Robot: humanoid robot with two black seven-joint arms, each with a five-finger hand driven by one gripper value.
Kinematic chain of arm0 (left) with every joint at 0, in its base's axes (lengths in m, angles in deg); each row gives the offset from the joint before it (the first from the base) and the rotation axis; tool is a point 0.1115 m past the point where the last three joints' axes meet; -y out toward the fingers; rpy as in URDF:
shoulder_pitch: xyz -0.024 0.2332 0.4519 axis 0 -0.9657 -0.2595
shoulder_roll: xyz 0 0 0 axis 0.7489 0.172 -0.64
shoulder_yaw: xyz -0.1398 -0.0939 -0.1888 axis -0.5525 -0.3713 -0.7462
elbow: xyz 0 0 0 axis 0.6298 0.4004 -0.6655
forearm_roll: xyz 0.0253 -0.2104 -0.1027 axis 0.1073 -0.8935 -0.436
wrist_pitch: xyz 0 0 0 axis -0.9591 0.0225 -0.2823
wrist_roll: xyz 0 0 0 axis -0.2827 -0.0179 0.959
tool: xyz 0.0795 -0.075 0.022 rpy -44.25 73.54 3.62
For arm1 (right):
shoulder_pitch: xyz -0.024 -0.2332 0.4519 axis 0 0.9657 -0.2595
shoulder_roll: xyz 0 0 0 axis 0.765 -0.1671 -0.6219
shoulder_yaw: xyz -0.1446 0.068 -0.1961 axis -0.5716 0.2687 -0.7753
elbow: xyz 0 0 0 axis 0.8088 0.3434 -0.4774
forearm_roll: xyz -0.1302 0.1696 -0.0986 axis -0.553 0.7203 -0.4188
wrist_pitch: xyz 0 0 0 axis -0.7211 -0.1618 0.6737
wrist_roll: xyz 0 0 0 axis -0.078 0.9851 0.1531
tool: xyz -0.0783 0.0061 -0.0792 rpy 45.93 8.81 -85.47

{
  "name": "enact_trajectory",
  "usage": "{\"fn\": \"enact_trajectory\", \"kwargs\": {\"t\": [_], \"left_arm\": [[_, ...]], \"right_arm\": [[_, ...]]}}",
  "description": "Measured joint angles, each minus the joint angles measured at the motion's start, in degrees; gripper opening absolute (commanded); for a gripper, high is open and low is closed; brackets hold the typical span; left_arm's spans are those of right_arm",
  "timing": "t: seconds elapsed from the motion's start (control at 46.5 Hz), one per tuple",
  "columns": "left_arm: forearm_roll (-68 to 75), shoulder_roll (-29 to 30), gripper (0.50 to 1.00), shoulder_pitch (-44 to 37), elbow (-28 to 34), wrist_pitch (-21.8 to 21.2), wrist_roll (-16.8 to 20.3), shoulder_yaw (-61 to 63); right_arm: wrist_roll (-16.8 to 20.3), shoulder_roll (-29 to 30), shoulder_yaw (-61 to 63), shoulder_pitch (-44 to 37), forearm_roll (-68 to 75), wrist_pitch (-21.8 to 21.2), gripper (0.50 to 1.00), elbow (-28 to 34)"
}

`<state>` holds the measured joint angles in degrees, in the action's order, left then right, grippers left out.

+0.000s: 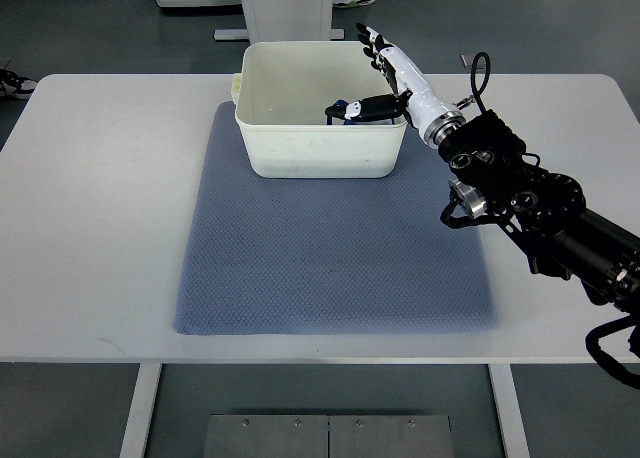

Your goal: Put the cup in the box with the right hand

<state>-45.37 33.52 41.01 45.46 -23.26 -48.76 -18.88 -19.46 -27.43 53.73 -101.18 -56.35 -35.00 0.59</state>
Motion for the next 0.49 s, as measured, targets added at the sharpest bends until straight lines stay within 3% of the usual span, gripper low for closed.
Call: {"fn": "enact_trajectory", "kwargs": {"t": [0.301, 0.494], "left_arm": [[0.0, 0.0, 1.0, -0.04, 0.0, 0.0, -0.02, 0.0], [-0.02, 0.0, 1.0, -0.01, 0.0, -0.01, -0.02, 0.0]], "right_arm": [[0.79, -0.07, 1.97, -1.45, 4.34, 0.05, 1.0, 5.78], [2.28, -4.98, 5.12, -0.3, 6.14, 0.0, 1.0, 10.86]]}}
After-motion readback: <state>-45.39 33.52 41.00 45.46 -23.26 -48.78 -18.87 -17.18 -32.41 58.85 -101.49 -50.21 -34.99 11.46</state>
